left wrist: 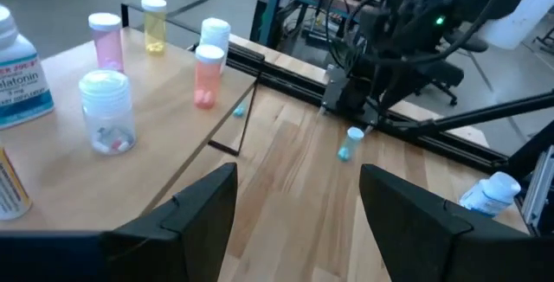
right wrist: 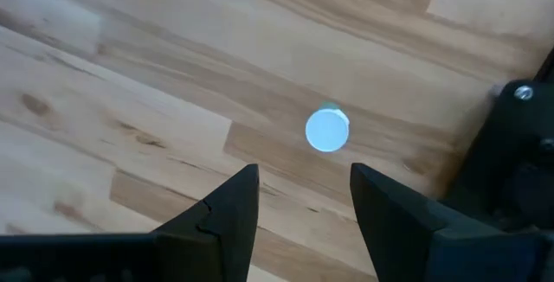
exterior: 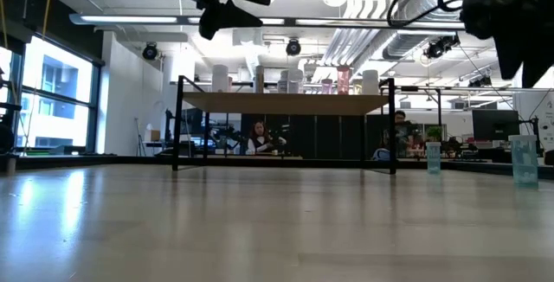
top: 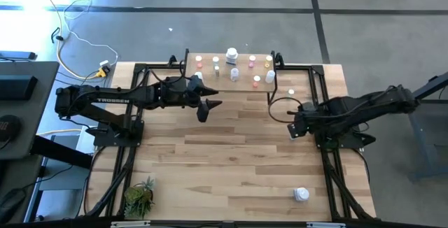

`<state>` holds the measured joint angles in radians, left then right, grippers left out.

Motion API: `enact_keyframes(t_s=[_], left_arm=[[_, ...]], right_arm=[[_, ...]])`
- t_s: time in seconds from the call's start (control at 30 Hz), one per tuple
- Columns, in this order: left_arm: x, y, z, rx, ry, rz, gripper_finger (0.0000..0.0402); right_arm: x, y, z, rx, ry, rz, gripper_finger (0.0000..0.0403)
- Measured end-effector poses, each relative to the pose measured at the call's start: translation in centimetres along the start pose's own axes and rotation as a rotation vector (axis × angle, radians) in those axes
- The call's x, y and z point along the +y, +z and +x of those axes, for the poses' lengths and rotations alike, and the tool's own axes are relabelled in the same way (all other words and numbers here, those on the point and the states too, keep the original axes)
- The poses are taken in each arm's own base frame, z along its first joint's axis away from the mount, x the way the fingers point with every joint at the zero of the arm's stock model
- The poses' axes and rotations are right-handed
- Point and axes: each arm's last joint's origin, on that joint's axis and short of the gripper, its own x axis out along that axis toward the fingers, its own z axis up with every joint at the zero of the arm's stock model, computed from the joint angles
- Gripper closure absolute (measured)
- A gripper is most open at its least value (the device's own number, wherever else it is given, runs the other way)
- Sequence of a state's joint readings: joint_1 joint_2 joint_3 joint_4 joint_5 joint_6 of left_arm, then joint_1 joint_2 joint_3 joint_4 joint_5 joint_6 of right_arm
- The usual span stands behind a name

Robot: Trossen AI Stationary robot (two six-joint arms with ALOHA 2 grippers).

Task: Pick and place medicine bottles onto shelf by color
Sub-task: Put the blue pill bottle on the shelf

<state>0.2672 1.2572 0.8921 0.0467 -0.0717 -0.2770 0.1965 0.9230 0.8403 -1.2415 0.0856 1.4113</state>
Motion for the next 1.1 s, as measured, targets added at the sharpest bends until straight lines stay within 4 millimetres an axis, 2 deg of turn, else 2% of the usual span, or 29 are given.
enact_keyframes(t_s=[0.3, 0.73, 1.1], left_arm=[[0.0, 0.0, 0.0, -0.002, -0.001, 0.000, 0.0167], [0.0, -0.1, 0.0, 0.008, 0.002, 0.001, 0.0167], [0.1, -0.3, 0.0, 0.030, 0.008, 0.003, 0.0167]], right_arm=[[-0.4, -0.7, 2.1, 0.011, -0.016, -0.006, 0.0229], [-0.1, -0.7, 2.2, 0.008, 0.018, -0.012, 0.0228], [0.1, -0.7, 2.4, -0.007, 0.002, -0.011, 0.0173]])
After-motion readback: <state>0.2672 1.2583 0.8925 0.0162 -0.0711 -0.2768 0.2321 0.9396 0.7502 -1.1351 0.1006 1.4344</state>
